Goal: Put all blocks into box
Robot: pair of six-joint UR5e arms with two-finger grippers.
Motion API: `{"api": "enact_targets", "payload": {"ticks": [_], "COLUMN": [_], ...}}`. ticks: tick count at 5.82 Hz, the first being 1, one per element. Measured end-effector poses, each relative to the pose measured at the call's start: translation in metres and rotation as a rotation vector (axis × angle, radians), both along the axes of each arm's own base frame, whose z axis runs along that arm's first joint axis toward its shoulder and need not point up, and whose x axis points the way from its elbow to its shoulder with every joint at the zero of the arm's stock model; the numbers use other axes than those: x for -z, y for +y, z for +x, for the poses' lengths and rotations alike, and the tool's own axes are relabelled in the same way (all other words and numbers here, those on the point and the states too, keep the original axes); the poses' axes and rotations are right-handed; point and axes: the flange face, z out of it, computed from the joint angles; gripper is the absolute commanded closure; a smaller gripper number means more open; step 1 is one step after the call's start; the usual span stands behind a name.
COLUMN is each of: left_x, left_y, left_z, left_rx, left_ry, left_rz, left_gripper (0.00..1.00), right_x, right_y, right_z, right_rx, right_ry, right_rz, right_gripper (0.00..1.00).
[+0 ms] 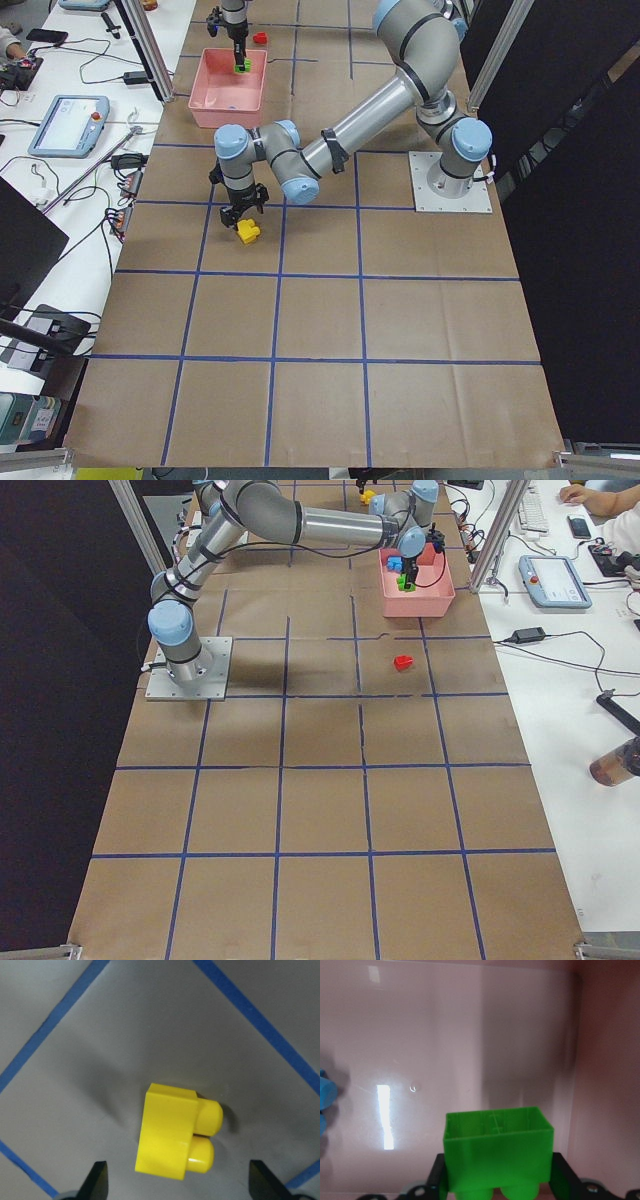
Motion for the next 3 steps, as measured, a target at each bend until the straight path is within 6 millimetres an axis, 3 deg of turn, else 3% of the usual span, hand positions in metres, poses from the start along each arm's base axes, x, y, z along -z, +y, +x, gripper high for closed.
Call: {"api": "enact_targets", "payload": {"ticks": [1,2,3], "left_x": [0.012,0.019,0.022], "left_y": [0.0,0.0,-0.001], "left_z": [0.001,0.002,0.003], "left_rx": [-0.001,-0.002,-0.003], "left_ry": [0.005,0.009,0.011], "left_rz": [0.009,0.015,0.017], "left_gripper": [0.1,0.34,0.7], "right_x": [-0.001,-0.011,-0.033], "right_y": [-0.002,-0.002,0.0], "right_z": [-0.001,-0.003,-0.009], "right_rx": [0.002,0.004,0.011], "right_ry": [0.002,0.0,-0.004], "right_rz": [-0.008,-0.021,-0.039], "right_gripper": [0.0,0.0,0.0]}}
